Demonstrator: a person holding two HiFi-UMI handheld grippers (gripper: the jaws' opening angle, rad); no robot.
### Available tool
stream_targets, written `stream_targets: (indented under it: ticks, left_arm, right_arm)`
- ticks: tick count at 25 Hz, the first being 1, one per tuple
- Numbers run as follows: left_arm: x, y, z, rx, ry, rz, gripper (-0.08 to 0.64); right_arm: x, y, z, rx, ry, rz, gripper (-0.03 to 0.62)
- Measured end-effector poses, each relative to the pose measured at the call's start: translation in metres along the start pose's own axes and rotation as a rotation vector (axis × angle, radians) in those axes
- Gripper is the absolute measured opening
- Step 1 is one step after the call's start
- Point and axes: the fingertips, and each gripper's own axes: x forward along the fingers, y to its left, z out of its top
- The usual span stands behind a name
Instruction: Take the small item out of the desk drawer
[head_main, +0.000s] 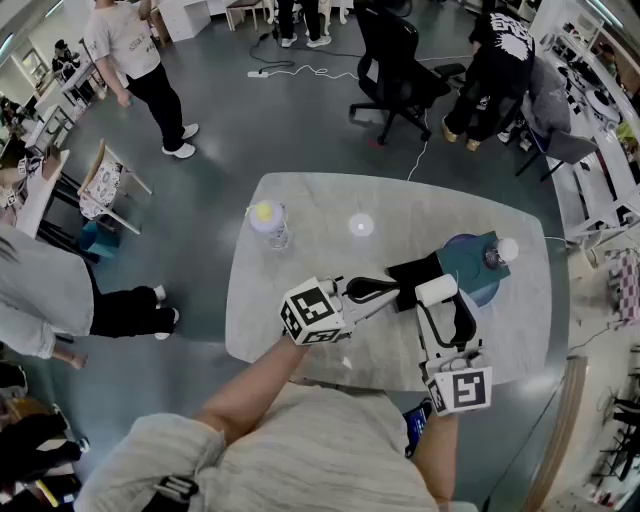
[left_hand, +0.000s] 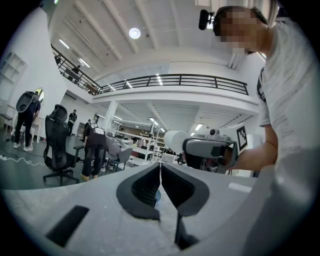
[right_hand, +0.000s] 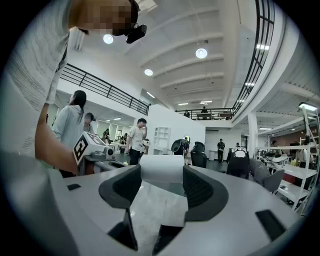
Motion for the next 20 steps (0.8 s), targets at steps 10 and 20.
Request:
stream_targets:
  ticks: [10, 20]
  left_arm:
    - [-0.0023, 0.0005, 0.0014, -0.006, 0.001, -0.002, 0.020]
    - [0.0007, 0.0005, -0.0038, -0.006, 0.014, -0.010, 0.020]
  right_arm:
    - [0.0014, 0.0000, -0.0032, 0.004, 0.023, -0.004, 0.239]
    - [-0.0014, -0.0058, -0.0084, -0.001, 0.034, -0.015, 0.239]
